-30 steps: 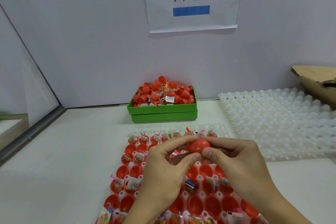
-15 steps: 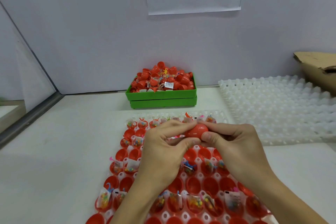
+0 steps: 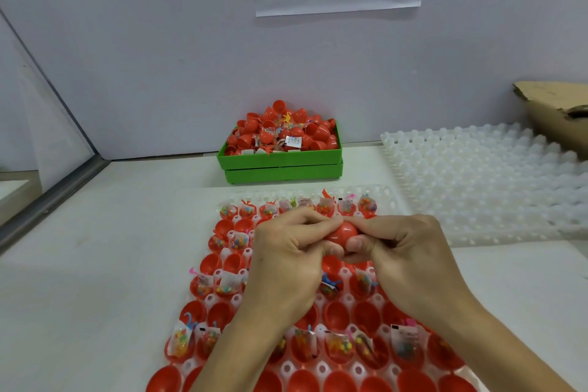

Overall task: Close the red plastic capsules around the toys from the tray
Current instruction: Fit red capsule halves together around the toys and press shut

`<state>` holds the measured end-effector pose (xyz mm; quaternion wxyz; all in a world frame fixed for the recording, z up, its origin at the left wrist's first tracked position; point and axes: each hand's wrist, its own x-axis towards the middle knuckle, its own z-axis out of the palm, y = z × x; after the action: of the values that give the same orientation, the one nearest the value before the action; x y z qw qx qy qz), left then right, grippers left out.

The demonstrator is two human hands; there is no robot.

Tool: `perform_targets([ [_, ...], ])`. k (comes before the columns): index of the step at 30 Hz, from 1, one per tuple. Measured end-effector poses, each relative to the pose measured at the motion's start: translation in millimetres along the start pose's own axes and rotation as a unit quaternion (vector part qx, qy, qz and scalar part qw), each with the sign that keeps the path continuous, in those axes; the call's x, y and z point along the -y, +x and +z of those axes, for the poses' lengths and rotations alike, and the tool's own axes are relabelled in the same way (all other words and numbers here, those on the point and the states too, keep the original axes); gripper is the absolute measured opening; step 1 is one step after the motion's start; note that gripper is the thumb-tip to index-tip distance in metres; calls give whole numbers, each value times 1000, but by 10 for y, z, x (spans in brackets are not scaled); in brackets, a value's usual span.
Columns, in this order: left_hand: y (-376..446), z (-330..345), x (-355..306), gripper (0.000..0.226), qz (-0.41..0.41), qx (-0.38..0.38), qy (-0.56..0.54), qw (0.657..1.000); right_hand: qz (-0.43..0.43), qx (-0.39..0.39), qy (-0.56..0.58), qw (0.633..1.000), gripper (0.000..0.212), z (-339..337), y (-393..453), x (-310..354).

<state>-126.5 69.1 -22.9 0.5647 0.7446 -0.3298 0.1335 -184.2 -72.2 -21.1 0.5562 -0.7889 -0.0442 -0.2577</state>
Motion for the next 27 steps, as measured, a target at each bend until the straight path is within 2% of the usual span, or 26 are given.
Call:
perform_targets([
  [7, 2, -12, -10, 35, 23, -12, 24, 999, 11, 14, 21, 1000, 52, 13, 1, 31],
  [10, 26, -45, -29, 35, 14, -24, 34, 999, 16, 35, 26, 999, 40, 17, -2, 73],
  [13, 37, -80, -33, 36, 81, -16, 109, 991, 51, 49, 79, 994, 23, 87, -30, 90],
  [16, 23, -48, -51, 40, 147, 9, 187, 971, 78, 37, 76, 993, 19, 131, -30, 68],
  [18, 12, -25, -65, 39, 154, 17, 189, 970, 89, 27, 93, 991, 25, 115, -8, 72],
  [20, 15, -41, -83, 43, 103, 25, 126, 986, 102, 15, 125, 987, 33, 79, 6, 48],
  [23, 33, -86, -87, 57, -53, 69, -57, 995, 119, 15, 189, 975, 20, 28, 37, 11],
  [25, 40, -90, -73, 57, -149, 90, -177, 969, 114, 36, 237, 964, 27, -1, 40, -20],
  [27, 37, -58, -84, 49, -209, 117, -288, 927, 101, 62, 269, 956, 31, -5, 36, -24],
])
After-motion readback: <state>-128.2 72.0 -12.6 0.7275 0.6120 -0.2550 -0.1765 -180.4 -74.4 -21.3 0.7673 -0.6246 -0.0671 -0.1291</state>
